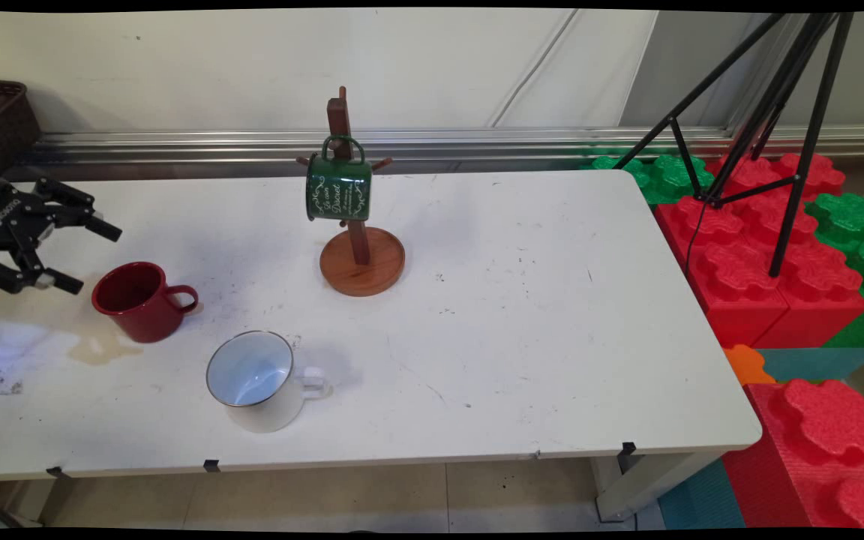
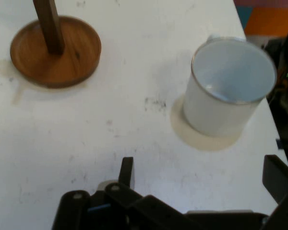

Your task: Pick up the green mug from the rack

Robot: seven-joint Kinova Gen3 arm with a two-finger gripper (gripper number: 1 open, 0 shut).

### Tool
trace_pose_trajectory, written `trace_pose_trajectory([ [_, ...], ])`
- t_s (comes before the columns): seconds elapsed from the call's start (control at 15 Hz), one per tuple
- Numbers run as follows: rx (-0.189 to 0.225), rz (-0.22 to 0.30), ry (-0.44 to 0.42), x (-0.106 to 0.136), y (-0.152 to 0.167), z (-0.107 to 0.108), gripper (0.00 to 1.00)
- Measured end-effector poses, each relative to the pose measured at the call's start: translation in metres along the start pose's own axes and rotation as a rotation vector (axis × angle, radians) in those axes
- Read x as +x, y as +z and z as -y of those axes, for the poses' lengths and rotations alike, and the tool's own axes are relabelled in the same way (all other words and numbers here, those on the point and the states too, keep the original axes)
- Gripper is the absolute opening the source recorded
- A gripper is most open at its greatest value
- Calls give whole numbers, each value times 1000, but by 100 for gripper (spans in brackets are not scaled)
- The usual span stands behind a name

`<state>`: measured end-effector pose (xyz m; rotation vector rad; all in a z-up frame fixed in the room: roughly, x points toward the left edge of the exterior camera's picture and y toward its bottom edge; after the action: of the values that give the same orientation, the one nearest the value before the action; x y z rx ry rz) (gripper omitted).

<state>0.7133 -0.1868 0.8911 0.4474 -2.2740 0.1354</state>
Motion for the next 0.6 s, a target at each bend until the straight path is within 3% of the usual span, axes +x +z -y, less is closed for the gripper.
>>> trace_pose_trajectory([
  [0.6, 24, -117, -58, 5, -5, 13, 100],
])
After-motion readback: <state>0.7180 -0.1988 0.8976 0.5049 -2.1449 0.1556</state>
